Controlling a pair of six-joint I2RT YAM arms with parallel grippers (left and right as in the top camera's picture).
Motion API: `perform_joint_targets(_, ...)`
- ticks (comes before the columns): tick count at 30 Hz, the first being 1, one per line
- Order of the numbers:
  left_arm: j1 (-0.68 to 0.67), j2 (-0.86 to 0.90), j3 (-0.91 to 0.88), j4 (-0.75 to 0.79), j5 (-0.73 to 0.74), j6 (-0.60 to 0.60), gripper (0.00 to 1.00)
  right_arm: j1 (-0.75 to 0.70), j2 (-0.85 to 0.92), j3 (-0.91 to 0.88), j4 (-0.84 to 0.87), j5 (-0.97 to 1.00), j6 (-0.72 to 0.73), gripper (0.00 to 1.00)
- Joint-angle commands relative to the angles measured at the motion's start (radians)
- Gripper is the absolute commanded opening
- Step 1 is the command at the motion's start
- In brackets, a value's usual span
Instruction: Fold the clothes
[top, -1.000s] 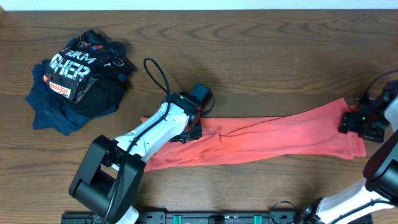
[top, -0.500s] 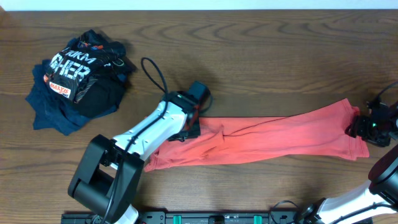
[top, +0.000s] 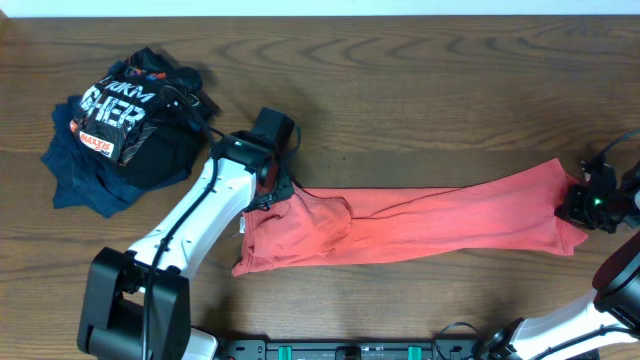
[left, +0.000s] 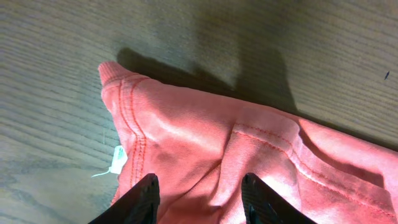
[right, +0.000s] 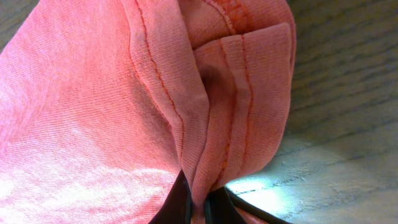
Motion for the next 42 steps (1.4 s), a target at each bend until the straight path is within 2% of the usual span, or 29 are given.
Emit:
perform_joint_targets(1, 0.007, -0.017, 0.006, -0.014, -0.003, 0.006, 0.45, 0.000, 0.001, 0.013, -0.002, -0.023, 0.060, 0.01)
perform_joint_targets(7, 0.009, -0.021, 0.006, -0.026, -0.004, 0.010, 0.45, 0.012, -0.083, 0.126, -0.072, -0.015, 0.134, 0.01)
perform_joint_targets(12, 0.009, -0.021, 0.006, -0.025, -0.003, 0.009, 0.45, 0.081, -0.147, 0.204, -0.169, -0.014, 0.150, 0.01)
perform_joint_targets(21, 0.009, -0.021, 0.006, -0.025, -0.003, 0.009, 0.45, 0.375, -0.188, 0.209, -0.320, 0.117, 0.248, 0.01)
perform_joint_targets(31, 0.009, -0.021, 0.006, -0.025, 0.015, 0.009, 0.45, 0.695, -0.186, 0.205, -0.365, 0.143, 0.360, 0.01)
perform_joint_targets(42, 0.009, -0.021, 0.006, -0.025, 0.015, 0.009, 0.45, 0.899, -0.177, 0.136, -0.320, 0.169, 0.420, 0.01)
